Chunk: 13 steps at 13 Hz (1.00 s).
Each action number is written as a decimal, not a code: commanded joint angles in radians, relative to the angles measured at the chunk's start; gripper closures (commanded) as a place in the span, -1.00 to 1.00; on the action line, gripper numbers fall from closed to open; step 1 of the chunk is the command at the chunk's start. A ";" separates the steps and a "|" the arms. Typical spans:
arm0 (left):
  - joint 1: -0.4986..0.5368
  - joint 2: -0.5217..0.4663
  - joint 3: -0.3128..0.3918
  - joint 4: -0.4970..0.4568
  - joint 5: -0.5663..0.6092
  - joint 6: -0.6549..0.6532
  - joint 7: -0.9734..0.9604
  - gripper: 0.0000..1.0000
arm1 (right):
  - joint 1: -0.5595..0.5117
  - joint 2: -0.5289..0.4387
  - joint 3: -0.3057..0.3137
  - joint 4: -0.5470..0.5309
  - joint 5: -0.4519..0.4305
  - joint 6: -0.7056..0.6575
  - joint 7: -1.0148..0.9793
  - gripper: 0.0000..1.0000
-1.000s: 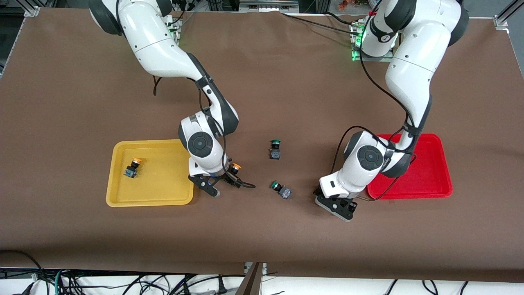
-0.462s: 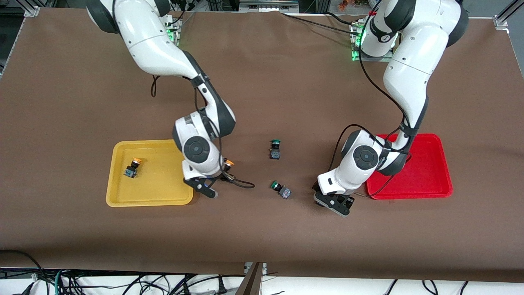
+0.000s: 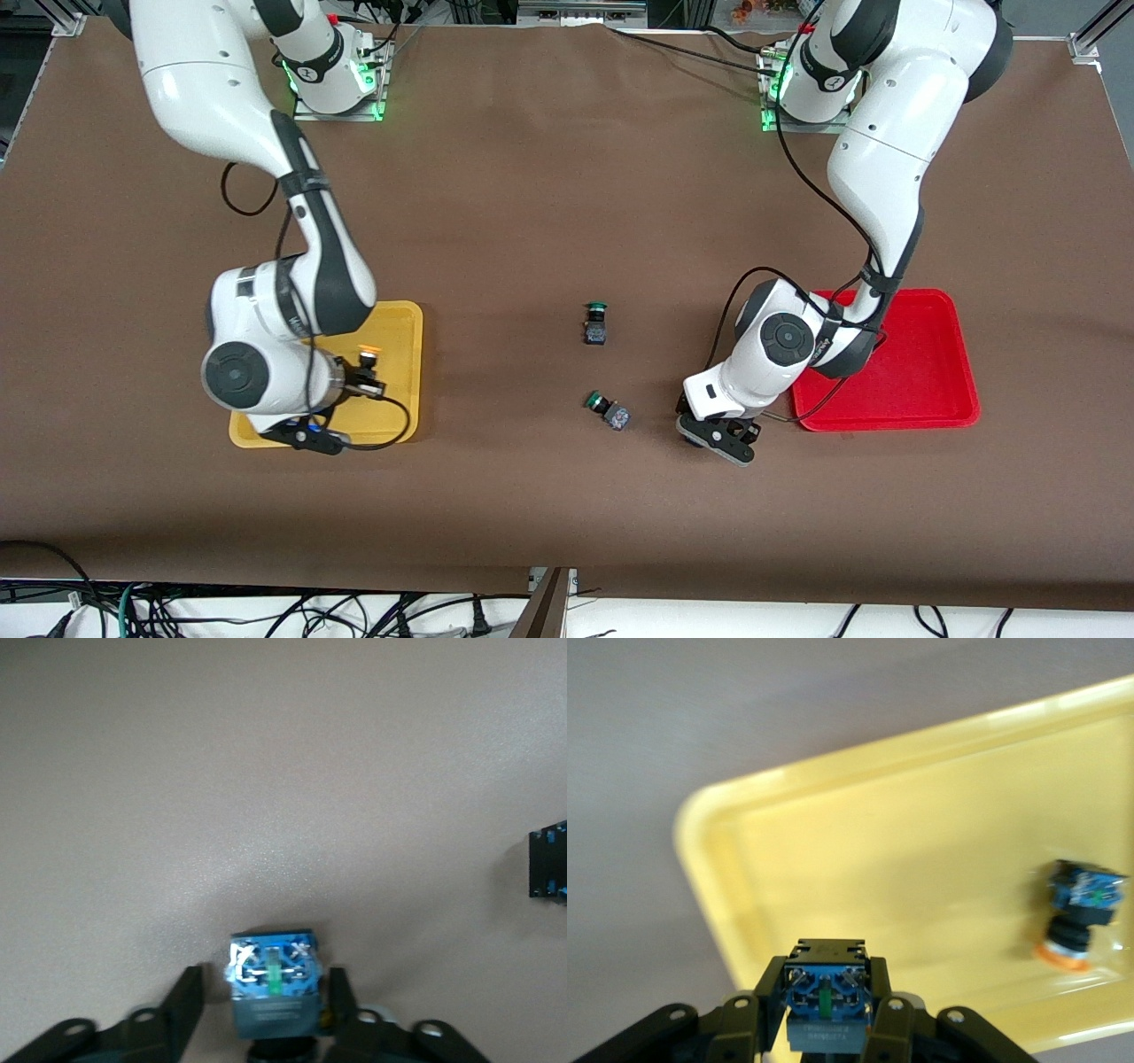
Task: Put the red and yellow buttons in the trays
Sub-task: 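Place the second buttons in the yellow tray and the red tray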
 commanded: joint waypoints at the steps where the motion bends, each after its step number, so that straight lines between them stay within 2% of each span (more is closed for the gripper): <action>1: 0.017 -0.050 -0.004 -0.047 0.012 -0.004 -0.012 0.98 | 0.013 -0.003 -0.016 -0.063 -0.009 -0.001 -0.041 1.00; 3: 0.040 -0.147 -0.004 -0.119 0.012 -0.095 -0.010 0.98 | 0.015 0.005 -0.016 -0.117 -0.012 0.049 -0.041 1.00; 5: 0.058 -0.247 -0.006 -0.130 0.011 -0.320 0.005 0.98 | 0.023 0.005 -0.016 -0.158 -0.006 0.112 -0.028 0.97; 6: 0.084 -0.281 -0.007 -0.121 0.011 -0.429 0.041 0.97 | 0.023 0.004 -0.016 -0.154 -0.003 0.114 -0.026 -0.97; 8: 0.148 -0.335 -0.006 -0.121 0.011 -0.592 0.162 0.95 | 0.015 -0.016 -0.017 -0.135 -0.009 0.099 -0.054 -1.00; 9: 0.197 -0.340 -0.006 -0.121 0.012 -0.632 0.243 0.95 | 0.015 -0.054 -0.017 -0.117 -0.014 0.065 -0.054 -1.00; 11: 0.300 -0.321 -0.006 -0.128 0.009 -0.624 0.446 0.90 | 0.013 -0.117 -0.048 -0.109 -0.027 -0.045 -0.061 -1.00; 13: 0.349 -0.263 -0.007 -0.136 0.006 -0.554 0.596 0.83 | 0.015 -0.192 -0.074 -0.088 -0.032 -0.117 -0.133 -1.00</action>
